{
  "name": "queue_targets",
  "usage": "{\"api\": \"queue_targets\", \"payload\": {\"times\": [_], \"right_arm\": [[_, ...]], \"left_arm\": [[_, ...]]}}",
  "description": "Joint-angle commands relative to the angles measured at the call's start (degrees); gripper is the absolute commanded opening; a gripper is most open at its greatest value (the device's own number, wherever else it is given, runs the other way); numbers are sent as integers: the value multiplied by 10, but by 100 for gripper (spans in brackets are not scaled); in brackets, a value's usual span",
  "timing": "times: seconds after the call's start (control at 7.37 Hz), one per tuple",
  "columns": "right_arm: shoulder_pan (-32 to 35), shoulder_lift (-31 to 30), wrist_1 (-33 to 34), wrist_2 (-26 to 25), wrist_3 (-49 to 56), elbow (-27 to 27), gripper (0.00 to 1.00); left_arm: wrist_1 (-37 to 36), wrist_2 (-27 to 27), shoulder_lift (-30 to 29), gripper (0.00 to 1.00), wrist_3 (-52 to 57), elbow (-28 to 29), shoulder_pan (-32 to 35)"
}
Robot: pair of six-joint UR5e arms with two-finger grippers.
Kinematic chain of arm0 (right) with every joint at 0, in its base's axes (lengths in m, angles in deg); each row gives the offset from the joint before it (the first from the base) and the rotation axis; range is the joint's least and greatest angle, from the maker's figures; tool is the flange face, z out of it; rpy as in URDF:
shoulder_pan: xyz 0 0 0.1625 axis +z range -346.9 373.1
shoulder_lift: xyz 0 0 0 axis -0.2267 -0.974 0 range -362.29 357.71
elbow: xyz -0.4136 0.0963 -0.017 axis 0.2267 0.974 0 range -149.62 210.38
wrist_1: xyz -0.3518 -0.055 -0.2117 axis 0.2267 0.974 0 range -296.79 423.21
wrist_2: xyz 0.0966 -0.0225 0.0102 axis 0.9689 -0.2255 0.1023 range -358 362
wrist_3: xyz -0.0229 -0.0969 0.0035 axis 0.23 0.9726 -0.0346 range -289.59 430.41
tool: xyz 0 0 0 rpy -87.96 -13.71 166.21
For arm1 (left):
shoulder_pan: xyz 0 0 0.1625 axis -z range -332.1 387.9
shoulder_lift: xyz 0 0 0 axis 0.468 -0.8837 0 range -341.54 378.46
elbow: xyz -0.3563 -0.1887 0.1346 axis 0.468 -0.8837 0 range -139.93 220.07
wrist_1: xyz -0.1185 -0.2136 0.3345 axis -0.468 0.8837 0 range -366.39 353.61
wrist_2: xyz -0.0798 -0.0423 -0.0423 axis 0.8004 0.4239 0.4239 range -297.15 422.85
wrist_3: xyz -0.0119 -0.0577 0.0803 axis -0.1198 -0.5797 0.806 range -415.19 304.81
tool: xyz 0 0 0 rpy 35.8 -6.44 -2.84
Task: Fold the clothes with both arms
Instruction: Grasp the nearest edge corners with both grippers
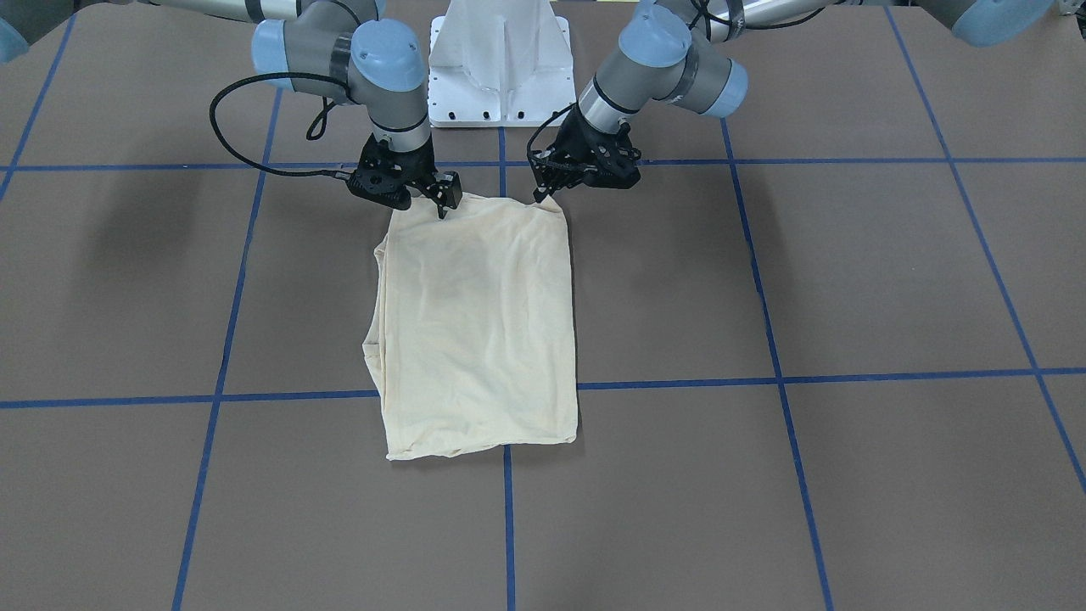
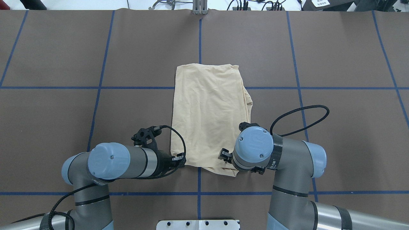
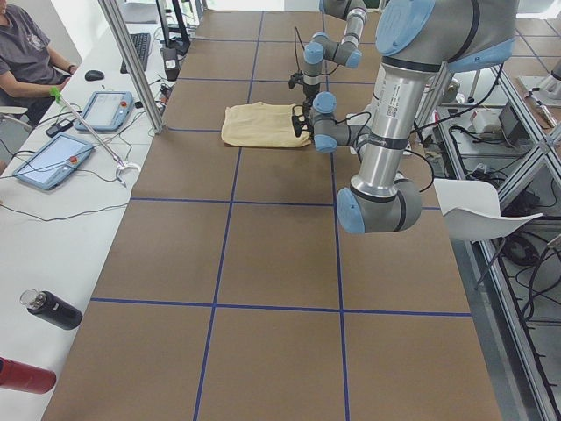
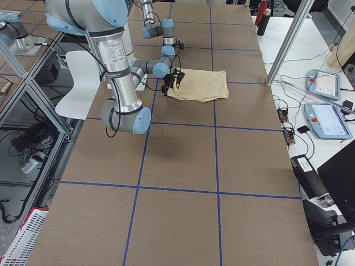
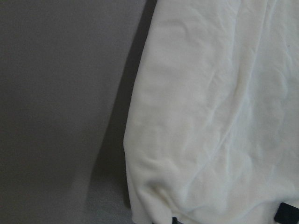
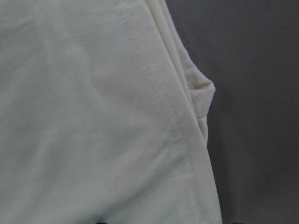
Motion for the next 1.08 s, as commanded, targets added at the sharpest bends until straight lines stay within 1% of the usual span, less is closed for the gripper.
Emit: {"api": "queue_targets", "payload": {"times": [0.0,0.27,0.41,0.68,0.81,0.95], "right_arm": [[1,1,0,2,2,0,50],[1,1,0,1,3,-2,14],[2,1,0,2,6,-2,1],[2,6,-1,-2,1,-9,0],[2,6,-1,-22,5,-12,0],[6,7,-2,-34,7,-30,0]], "left_arm": [[-1,0,0,0,0,0,0],[-1,0,1,0,0,0,1],[0,0,1,0,0,0,1],[0,0,1,0,0,0,3],[0,0,1,0,0,0,3],[0,0,0,0,0,0,4]]}}
